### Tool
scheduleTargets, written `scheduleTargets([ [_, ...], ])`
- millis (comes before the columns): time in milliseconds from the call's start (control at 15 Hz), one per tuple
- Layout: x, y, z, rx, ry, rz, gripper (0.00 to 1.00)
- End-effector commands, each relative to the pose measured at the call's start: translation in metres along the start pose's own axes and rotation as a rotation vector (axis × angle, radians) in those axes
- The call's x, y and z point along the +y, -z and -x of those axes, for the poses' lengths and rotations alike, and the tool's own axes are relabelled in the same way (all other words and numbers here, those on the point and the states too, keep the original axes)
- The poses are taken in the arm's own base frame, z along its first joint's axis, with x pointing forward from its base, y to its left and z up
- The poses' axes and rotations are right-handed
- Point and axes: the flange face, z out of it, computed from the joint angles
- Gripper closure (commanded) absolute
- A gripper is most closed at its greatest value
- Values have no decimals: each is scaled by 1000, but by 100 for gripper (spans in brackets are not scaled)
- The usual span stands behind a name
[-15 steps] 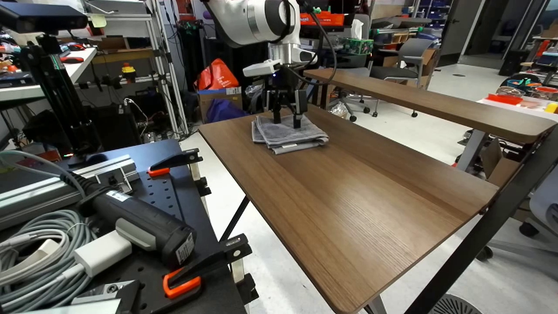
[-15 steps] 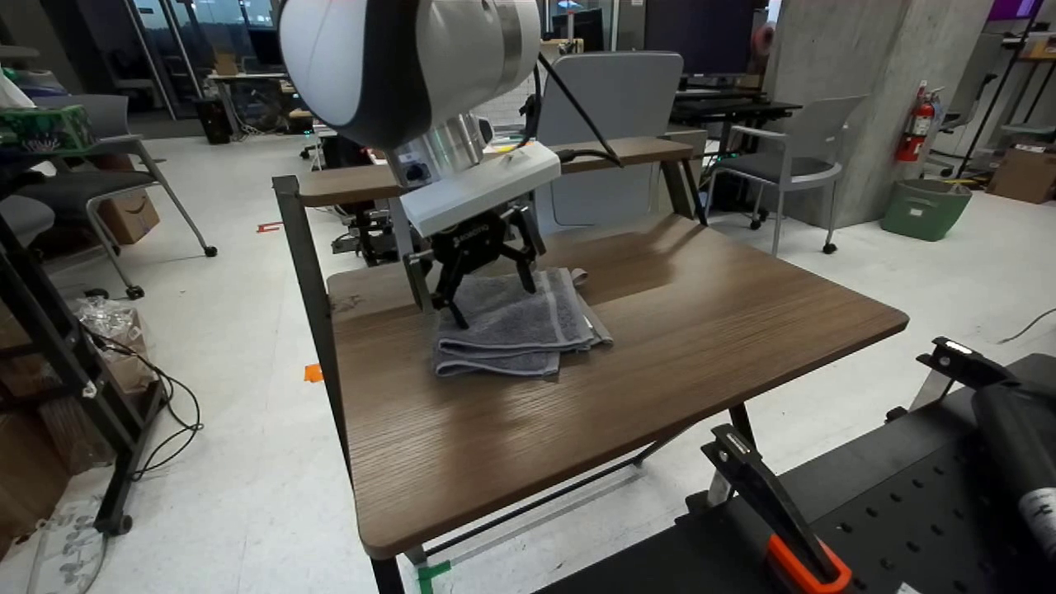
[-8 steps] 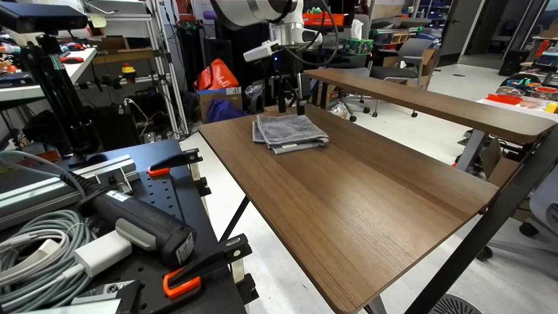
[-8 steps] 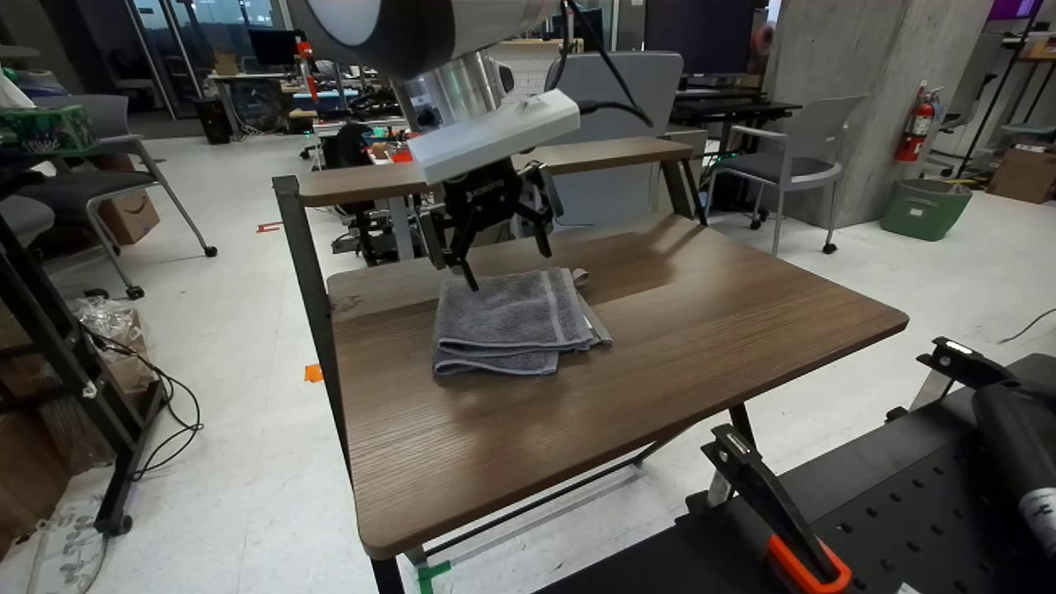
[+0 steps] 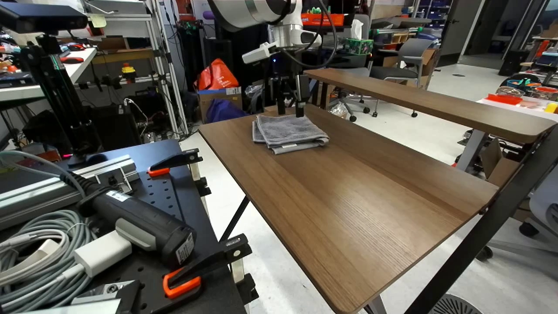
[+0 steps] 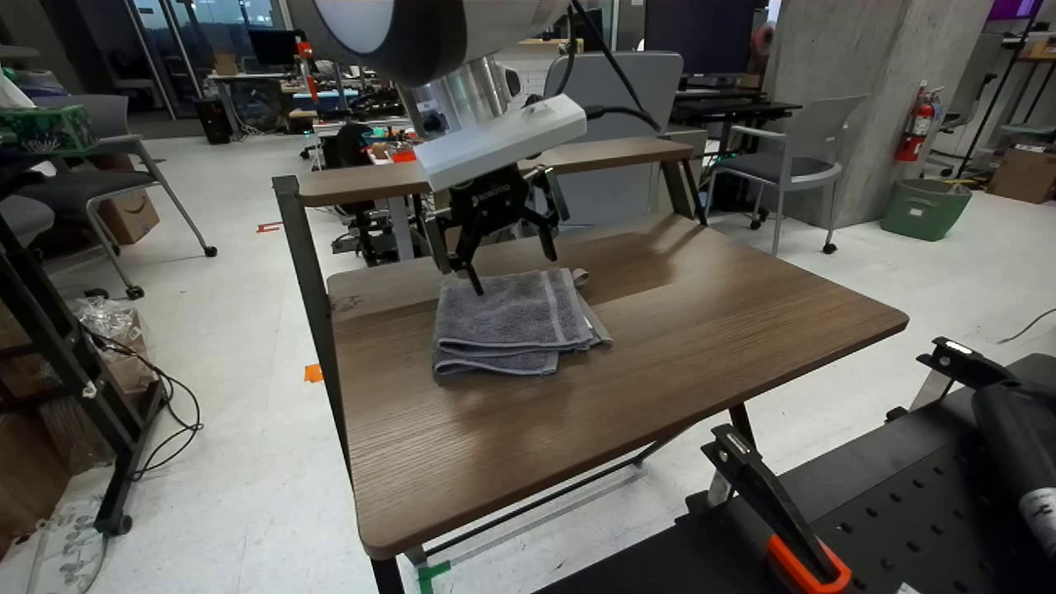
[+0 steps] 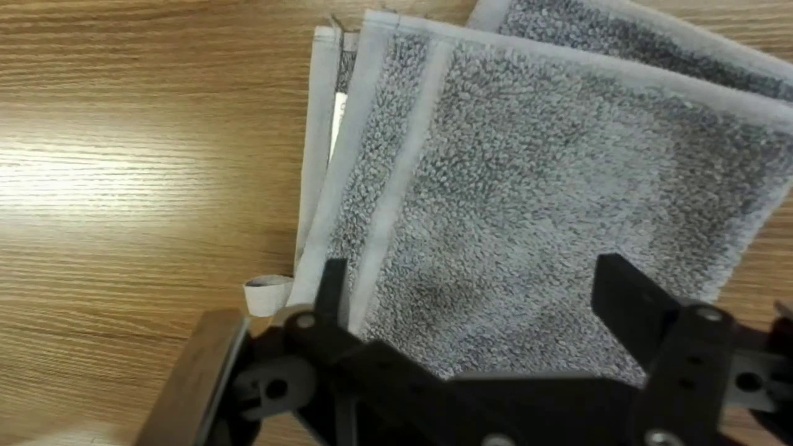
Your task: Move the cloth
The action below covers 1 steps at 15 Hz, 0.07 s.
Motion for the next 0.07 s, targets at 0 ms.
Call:
scheduleTargets([
  [0,-1,0,0,-1,0,0,0],
])
